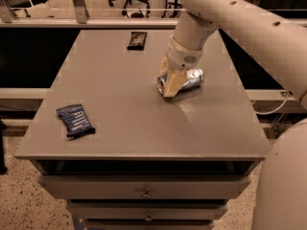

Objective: Place redbull can upright

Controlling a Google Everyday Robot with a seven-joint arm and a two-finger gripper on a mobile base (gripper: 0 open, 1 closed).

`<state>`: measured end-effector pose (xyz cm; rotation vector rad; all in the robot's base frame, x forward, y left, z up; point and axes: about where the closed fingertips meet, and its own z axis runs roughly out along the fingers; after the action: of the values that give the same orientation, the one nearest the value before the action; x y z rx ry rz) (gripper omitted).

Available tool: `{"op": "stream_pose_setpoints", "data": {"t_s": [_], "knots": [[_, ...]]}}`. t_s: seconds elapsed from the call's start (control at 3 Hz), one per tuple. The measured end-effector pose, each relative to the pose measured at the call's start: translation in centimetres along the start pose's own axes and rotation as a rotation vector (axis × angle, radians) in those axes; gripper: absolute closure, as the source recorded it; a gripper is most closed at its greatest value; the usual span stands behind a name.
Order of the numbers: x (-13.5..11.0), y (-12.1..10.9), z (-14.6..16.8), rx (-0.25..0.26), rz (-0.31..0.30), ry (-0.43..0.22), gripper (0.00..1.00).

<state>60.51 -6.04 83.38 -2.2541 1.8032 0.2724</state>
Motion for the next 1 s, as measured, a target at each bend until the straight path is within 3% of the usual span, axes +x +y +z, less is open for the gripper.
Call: {"op": "stream_pose_setpoints", "data": {"t_s": [0.33, 1.0], "knots": [[0.1, -0.6, -1.5, 0.022, 0.024, -0.055, 1.0], [0.2, -3.1, -11.7, 0.245, 0.157, -0.458, 1.0]]}}
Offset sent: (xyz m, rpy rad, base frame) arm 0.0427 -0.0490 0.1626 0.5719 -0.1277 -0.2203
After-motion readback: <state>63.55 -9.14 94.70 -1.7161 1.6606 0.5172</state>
